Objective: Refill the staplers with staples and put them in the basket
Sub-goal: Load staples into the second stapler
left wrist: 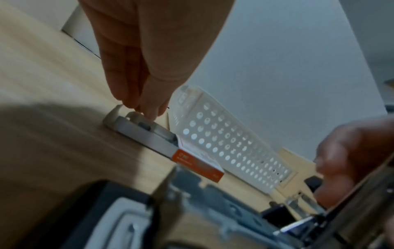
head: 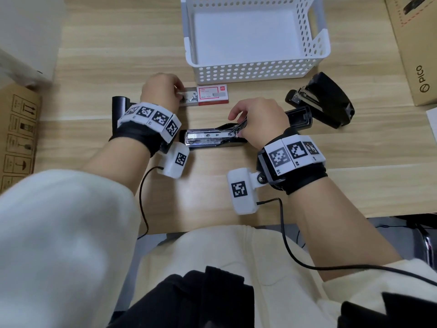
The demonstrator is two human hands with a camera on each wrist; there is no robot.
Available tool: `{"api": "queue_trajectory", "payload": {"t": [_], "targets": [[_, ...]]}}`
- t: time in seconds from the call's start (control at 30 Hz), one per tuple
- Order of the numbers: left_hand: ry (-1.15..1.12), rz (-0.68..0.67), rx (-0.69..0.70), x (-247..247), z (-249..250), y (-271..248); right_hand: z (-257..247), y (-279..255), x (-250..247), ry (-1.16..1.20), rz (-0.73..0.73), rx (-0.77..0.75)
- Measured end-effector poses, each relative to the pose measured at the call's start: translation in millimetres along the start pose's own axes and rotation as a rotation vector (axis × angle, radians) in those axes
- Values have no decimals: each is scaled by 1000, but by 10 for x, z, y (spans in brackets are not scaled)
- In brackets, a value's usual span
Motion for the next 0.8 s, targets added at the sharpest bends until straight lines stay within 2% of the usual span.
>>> {"api": "queue_trajectory", "payload": {"t": [0.17, 0.43, 0.53, 0.63, 0.7, 0.8], "targets": [[159, -101, -66, 76, 49, 157, 2, 13, -3, -2, -8, 10], [74, -135, -18, 39, 119, 144, -2, 15, 2, -10, -13, 13], [-151, -103, -44, -15, 77, 76, -5, 11, 2, -11, -12, 8], [-504, -97, -41, -26, 66, -60, -8, -1, -7, -11, -5, 3], [-773, -148, -34, 7, 87, -178, -13, -7, -4, -11, -8, -3], [-1142, -303, -60, 89, 132, -331, -19, -12, 5, -13, -9, -5]]}}
Point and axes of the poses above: each hand's wrist, its own y-axis towards the middle knuckle, its own x-axis out of the palm, z = x × y, the point moved 4 cm from there along y, towards the middle knuckle, and after that the axes turned 11 degrees about -z, right-handed, at the moved point
